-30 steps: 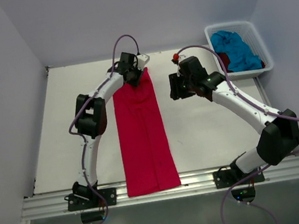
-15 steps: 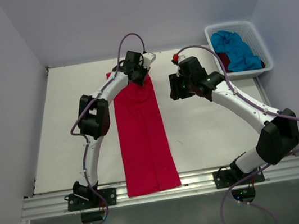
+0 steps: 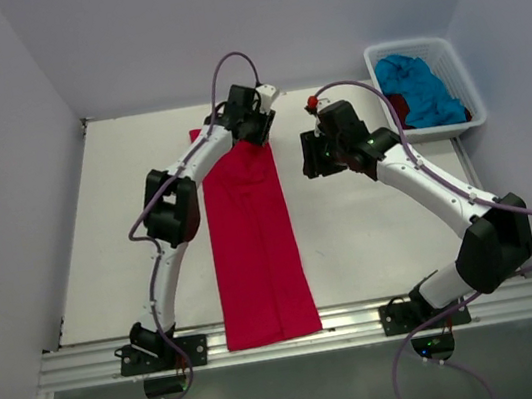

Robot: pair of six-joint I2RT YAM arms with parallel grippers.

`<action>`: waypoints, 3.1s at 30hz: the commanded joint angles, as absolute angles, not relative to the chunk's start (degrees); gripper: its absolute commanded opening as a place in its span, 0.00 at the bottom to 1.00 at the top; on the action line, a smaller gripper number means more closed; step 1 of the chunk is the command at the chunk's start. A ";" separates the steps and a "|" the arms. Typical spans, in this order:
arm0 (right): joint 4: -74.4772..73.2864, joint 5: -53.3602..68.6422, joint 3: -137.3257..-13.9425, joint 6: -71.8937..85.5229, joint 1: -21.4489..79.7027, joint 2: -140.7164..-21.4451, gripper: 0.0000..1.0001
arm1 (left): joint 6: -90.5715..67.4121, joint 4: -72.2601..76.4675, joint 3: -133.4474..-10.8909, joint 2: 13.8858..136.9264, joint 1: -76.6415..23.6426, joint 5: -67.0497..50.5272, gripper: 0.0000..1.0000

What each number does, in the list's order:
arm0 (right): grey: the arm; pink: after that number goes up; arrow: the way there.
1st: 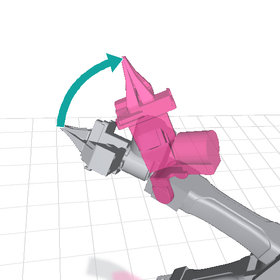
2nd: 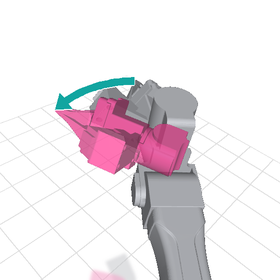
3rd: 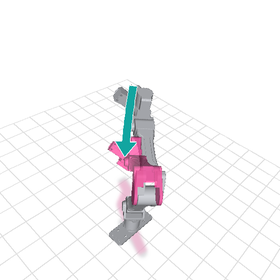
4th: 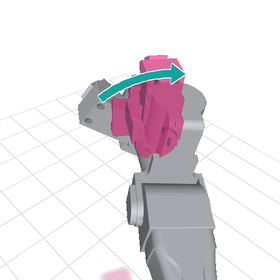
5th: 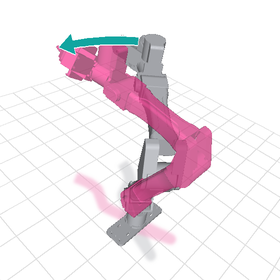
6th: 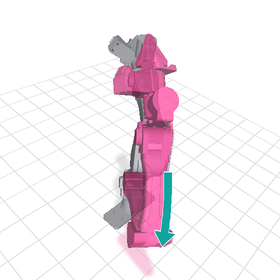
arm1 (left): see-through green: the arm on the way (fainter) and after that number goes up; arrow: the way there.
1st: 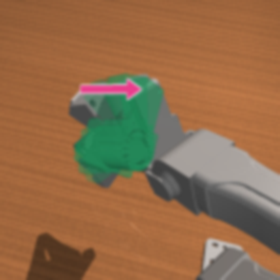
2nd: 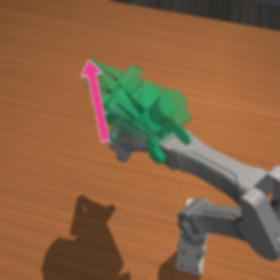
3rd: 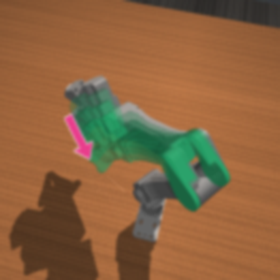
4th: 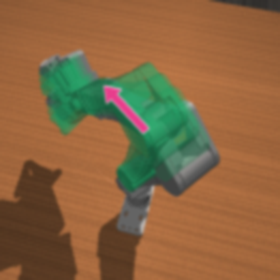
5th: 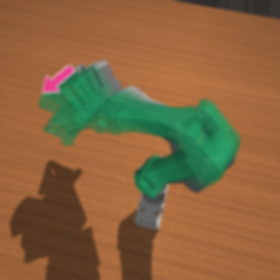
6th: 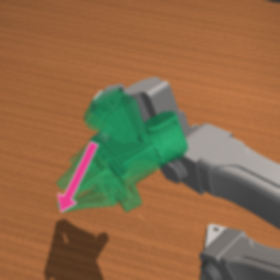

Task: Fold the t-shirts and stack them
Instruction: Rotate the tshirt 90 degrees

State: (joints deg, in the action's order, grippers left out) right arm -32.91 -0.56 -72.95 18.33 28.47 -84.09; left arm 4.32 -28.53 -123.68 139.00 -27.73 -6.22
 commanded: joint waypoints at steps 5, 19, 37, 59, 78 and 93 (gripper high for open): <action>-32.34 -0.88 -72.25 17.67 28.39 -82.79 0.48 | -3.69 -21.10 -122.18 135.98 -27.33 -2.99 0.59; -31.38 -0.18 -71.90 18.19 28.39 -83.58 0.47 | -8.52 -29.27 -115.78 130.08 -27.25 10.11 0.62; -31.47 -0.18 -71.81 18.28 28.30 -82.97 0.46 | -13.89 -30.41 -112.06 131.31 -27.42 5.90 0.24; -31.38 1.05 -71.37 18.63 28.39 -83.23 0.45 | -9.22 -30.85 -114.44 130.88 -29.62 -6.16 0.34; -30.76 1.49 -71.10 18.81 28.30 -83.41 0.44 | -16.52 -31.28 -98.61 122.52 -31.90 7.91 0.44; -31.11 1.14 -70.75 18.98 28.30 -82.09 0.44 | -13.45 -32.43 -99.67 127.53 -32.96 7.21 0.37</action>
